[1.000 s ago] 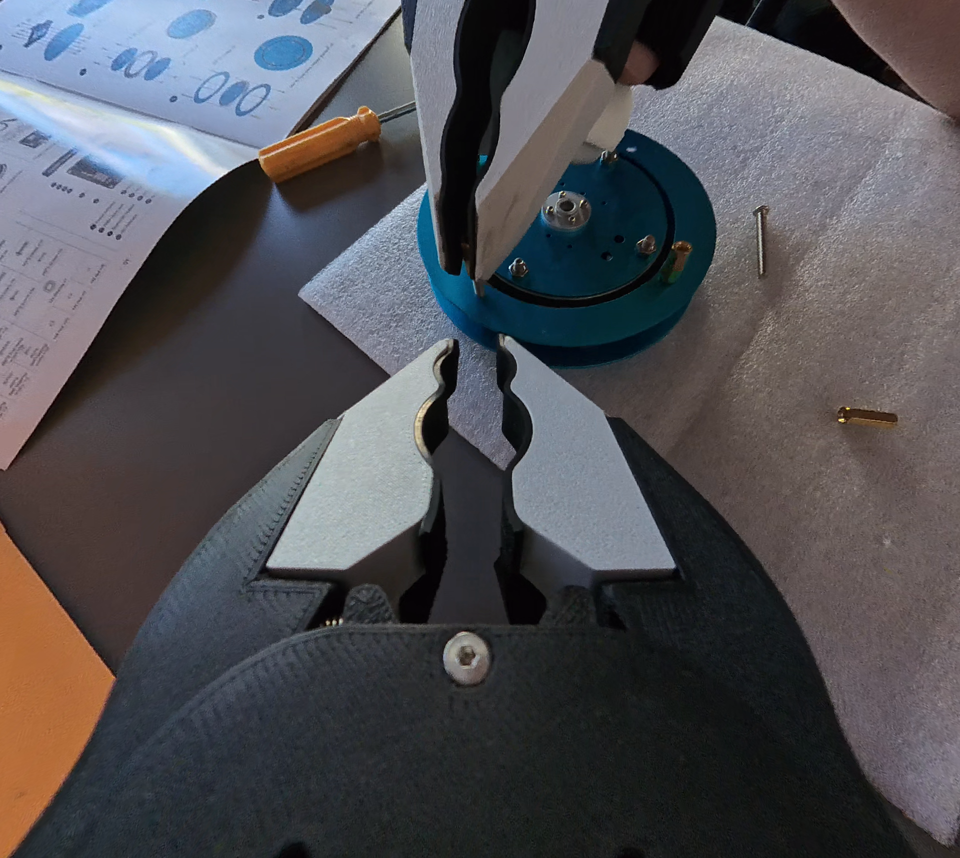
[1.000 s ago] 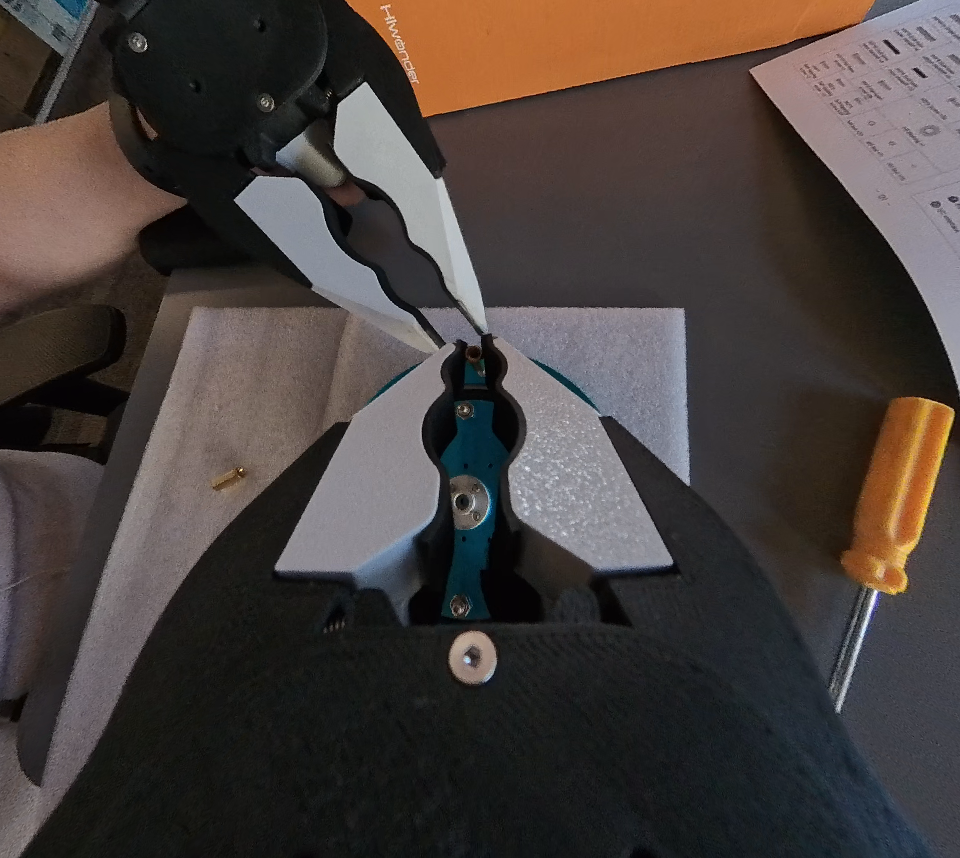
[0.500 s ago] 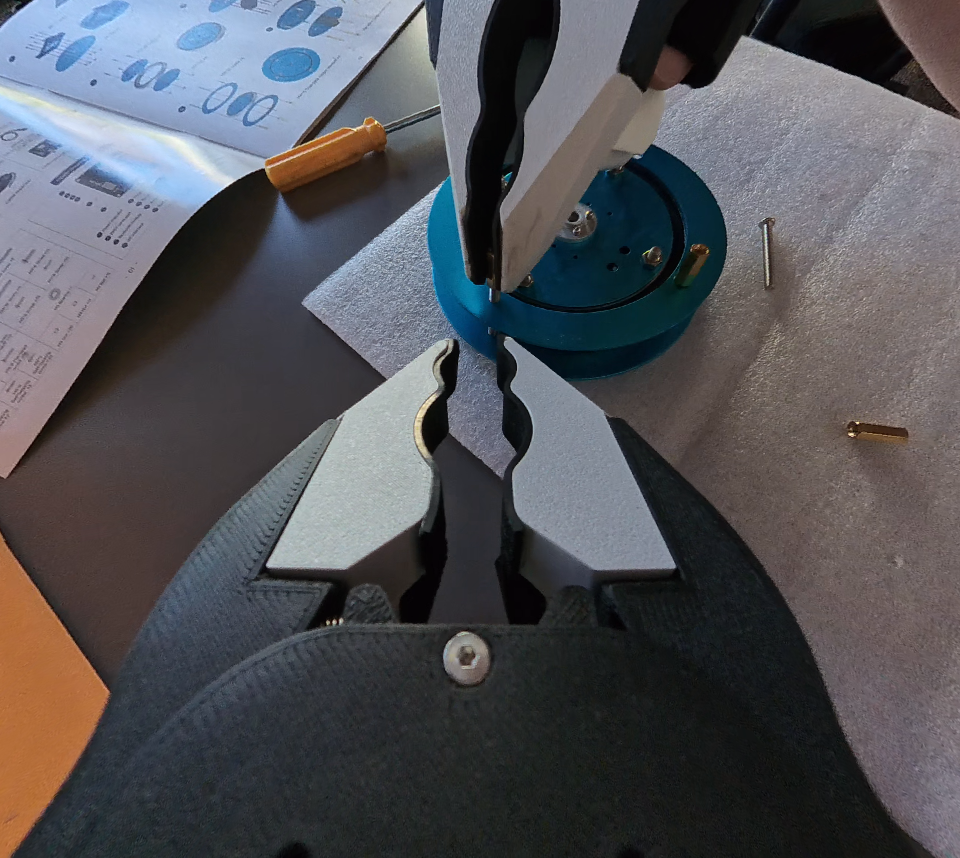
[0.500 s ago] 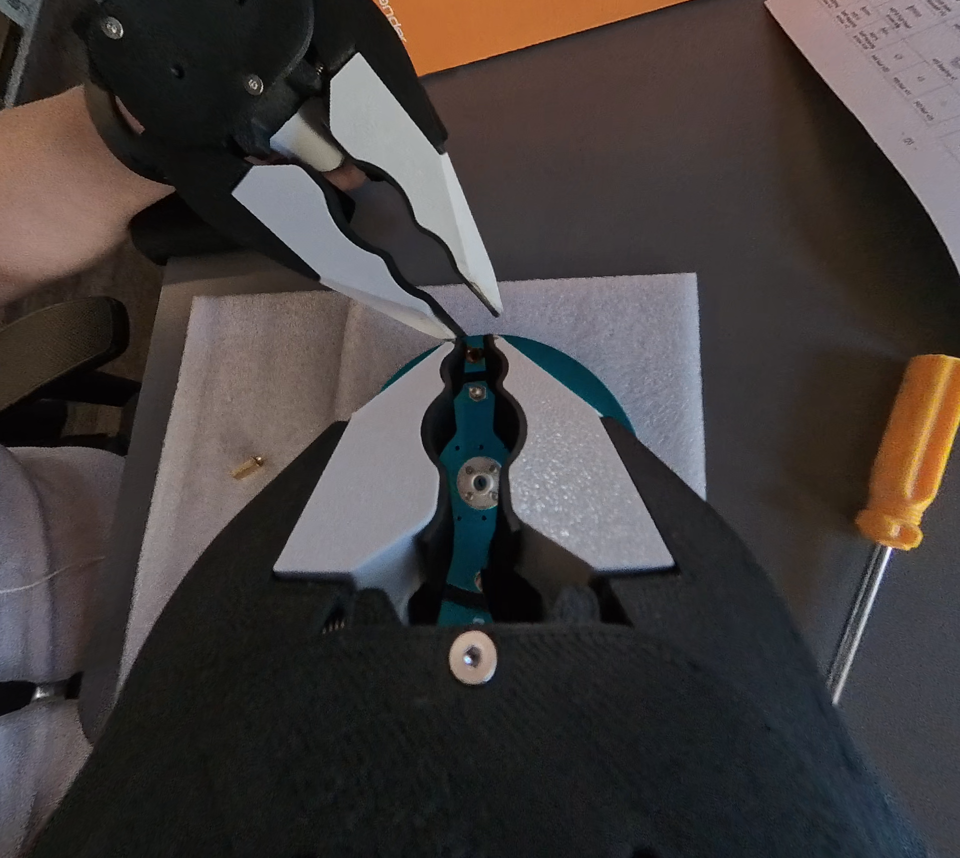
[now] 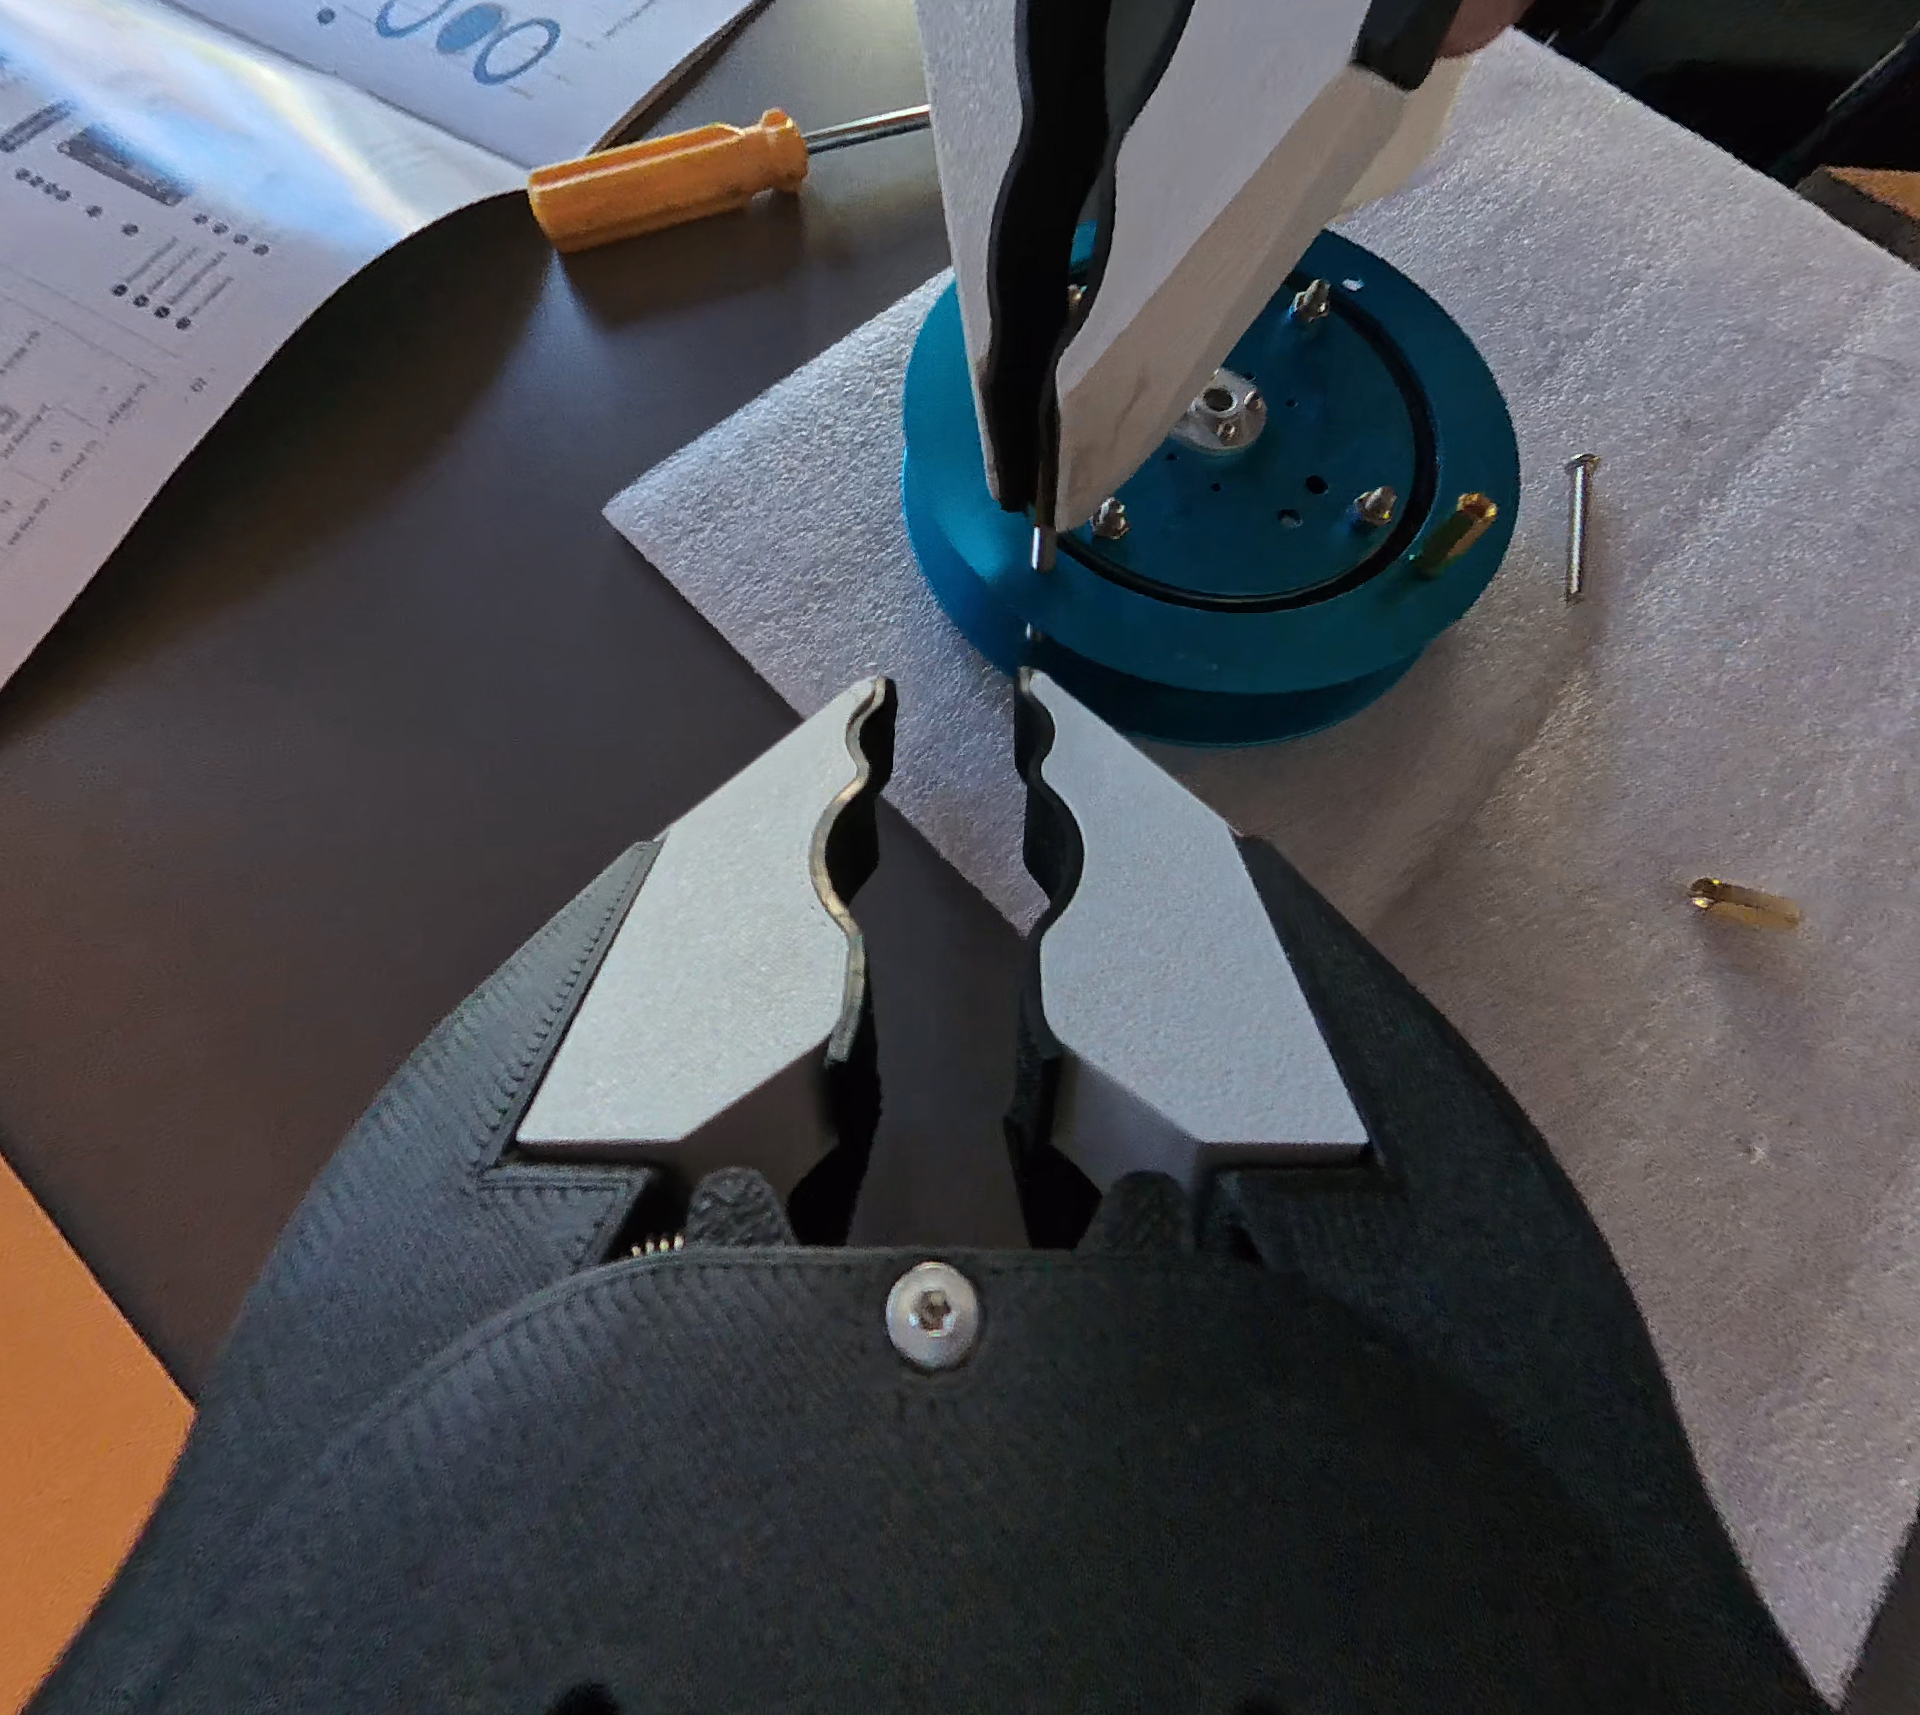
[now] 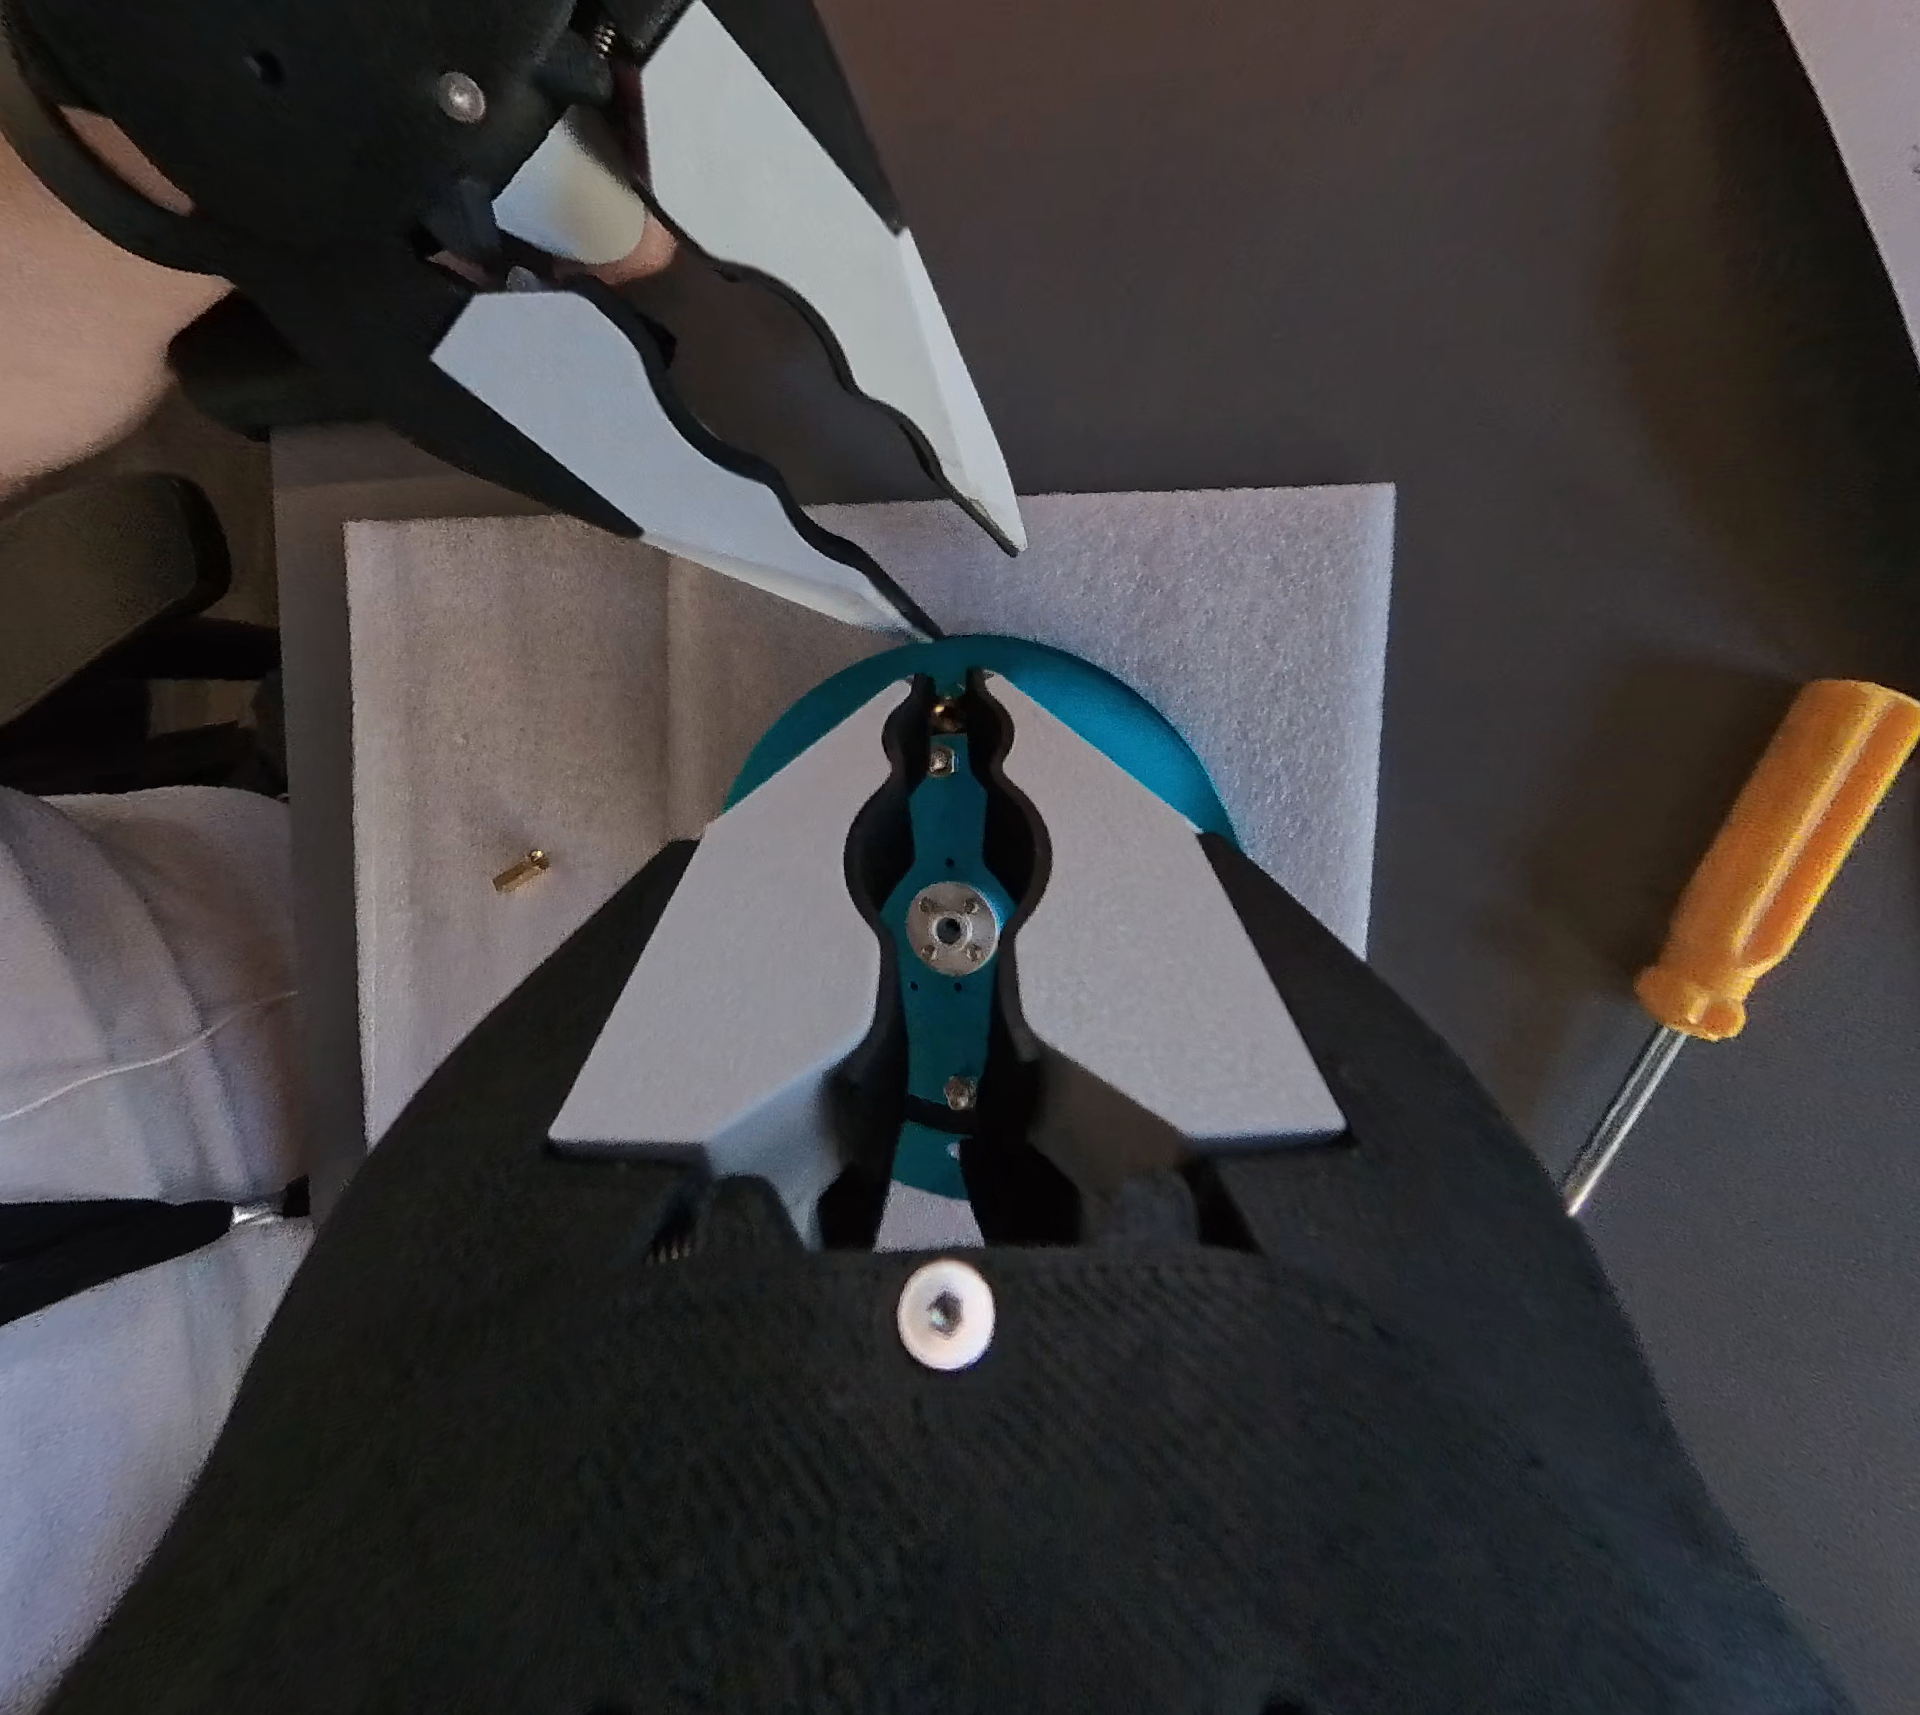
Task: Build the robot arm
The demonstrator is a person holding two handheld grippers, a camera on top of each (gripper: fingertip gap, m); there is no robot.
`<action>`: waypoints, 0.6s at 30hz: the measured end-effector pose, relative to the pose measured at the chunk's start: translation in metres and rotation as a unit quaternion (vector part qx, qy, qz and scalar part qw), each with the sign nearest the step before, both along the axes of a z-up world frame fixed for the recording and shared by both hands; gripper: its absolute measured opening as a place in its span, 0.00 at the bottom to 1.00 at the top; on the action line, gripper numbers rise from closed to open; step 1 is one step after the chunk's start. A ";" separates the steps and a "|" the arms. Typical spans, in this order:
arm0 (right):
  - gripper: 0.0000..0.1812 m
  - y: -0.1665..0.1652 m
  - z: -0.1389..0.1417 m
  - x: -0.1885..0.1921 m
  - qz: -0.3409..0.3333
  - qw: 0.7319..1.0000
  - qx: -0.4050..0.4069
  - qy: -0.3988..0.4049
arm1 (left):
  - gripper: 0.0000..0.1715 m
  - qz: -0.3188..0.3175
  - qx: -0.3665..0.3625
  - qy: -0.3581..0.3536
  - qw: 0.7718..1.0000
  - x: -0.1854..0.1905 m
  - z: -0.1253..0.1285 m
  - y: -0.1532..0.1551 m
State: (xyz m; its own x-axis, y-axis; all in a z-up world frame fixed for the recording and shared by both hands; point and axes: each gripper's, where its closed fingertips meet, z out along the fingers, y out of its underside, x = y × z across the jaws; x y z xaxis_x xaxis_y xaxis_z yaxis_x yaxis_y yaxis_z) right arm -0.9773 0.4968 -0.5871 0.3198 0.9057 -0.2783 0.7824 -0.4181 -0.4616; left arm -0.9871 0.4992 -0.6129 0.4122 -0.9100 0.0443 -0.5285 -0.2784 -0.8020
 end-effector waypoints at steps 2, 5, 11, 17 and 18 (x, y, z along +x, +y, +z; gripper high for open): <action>0.03 -0.001 0.000 0.000 0.011 1.000 0.001 -0.017 | 0.11 -0.003 0.000 0.005 1.000 0.000 -0.001 -0.001; 0.03 -0.002 -0.001 -0.001 0.029 0.999 0.004 -0.032 | 0.07 -0.011 -0.004 0.007 1.000 0.002 -0.003 -0.004; 0.04 -0.008 0.000 -0.003 0.044 0.999 -0.007 -0.023 | 0.06 -0.023 -0.014 -0.013 1.000 0.009 0.002 -0.009; 0.03 -0.006 0.003 -0.001 0.037 0.999 0.005 0.022 | 0.05 -0.016 0.010 -0.032 0.999 0.012 0.011 -0.005; 0.03 -0.005 0.004 0.000 0.034 0.999 0.010 0.025 | 0.04 -0.018 0.014 -0.037 0.999 0.013 0.013 -0.005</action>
